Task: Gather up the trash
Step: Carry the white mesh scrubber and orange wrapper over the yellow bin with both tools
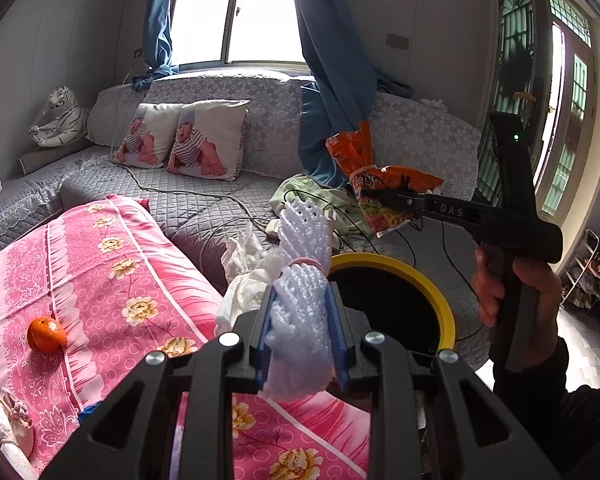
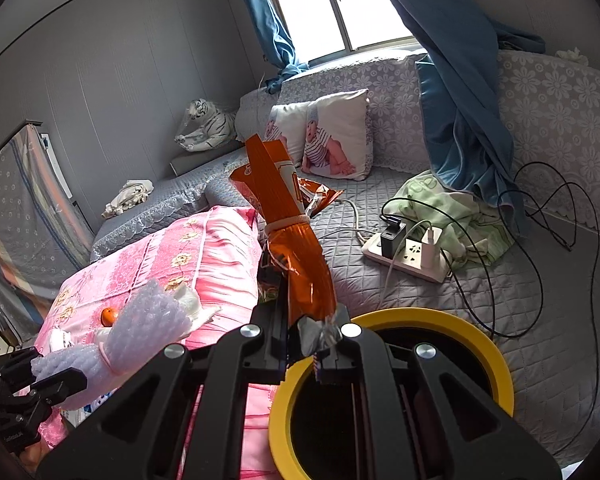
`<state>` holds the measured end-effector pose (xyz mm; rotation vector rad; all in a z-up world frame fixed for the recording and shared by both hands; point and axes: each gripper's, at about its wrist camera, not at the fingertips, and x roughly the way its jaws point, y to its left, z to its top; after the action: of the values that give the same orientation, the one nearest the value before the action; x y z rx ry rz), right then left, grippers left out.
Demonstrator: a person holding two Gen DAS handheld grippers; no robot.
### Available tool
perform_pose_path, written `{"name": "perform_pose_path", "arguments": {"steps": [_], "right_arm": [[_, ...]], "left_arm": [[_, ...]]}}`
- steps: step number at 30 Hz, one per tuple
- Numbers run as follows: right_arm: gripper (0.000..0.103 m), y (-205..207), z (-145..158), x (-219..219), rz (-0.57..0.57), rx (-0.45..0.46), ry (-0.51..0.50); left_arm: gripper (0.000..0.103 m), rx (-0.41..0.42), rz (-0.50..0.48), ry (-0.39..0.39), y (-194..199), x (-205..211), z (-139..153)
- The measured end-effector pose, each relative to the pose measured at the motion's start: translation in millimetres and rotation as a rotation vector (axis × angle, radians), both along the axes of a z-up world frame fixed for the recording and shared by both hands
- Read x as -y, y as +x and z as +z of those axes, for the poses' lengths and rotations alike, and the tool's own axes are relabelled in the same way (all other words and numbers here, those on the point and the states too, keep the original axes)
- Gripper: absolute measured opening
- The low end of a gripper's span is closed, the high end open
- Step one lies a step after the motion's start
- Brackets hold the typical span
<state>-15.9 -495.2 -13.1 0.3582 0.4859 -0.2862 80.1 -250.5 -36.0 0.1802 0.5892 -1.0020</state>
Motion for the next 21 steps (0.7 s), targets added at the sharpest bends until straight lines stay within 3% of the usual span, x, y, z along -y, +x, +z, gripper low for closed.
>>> {"name": "perform_pose_path", "arguments": {"steps": [21], "right_arm": [[0.008,-29,-18,46,-0.12,-0.039,0.037]], "left_arm": [[0.023,-0.044,-0.154,0.084,-15,77,-31]]}}
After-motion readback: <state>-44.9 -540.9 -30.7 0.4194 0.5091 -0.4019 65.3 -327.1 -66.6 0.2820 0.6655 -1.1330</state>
